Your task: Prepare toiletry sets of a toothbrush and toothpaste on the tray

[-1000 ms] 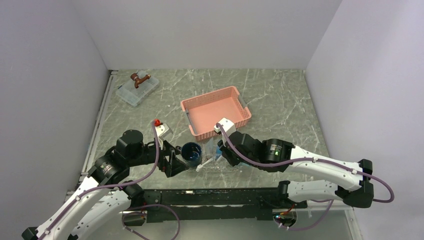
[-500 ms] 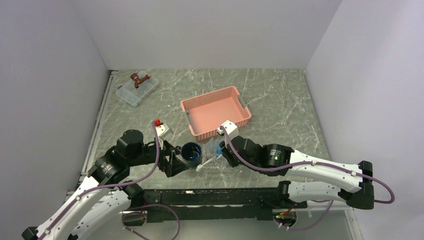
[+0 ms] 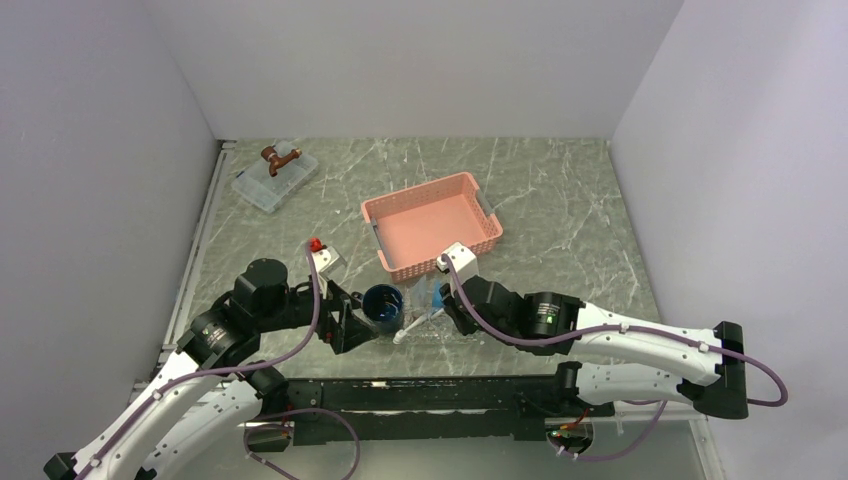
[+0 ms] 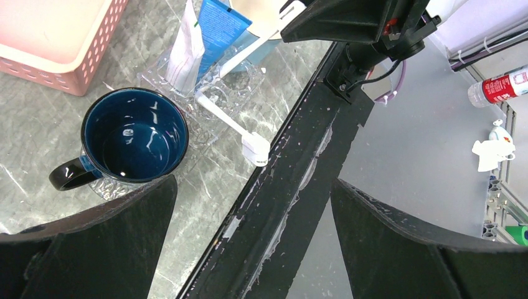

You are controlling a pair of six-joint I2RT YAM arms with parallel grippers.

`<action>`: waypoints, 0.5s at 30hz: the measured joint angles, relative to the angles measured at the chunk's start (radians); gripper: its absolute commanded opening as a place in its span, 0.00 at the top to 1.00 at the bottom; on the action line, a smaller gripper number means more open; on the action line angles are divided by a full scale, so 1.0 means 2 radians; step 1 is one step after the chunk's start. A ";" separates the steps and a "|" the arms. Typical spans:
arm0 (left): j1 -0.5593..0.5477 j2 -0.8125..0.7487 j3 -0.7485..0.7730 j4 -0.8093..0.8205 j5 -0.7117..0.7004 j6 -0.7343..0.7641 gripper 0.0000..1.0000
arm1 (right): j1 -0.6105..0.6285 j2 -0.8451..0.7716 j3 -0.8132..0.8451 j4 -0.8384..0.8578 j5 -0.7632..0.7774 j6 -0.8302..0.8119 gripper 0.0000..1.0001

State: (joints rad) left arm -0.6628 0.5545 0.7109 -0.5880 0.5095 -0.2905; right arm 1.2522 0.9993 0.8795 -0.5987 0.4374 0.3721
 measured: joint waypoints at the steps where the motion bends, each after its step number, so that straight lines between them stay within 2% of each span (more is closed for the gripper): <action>1: 0.000 0.000 0.000 0.000 0.000 0.000 0.01 | 0.000 0.000 0.000 0.001 0.000 0.001 1.00; 11: 0.000 0.003 0.000 0.000 0.000 0.000 0.01 | 0.007 0.000 -0.010 0.013 0.005 0.008 1.00; 15: 0.000 0.003 0.000 0.000 0.000 0.000 0.01 | 0.012 -0.001 -0.013 0.016 0.010 0.011 0.95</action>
State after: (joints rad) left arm -0.6628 0.5602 0.7109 -0.5880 0.5095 -0.2905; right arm 1.2758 0.9966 0.8543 -0.5659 0.4564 0.3943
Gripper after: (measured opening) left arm 0.994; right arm 0.218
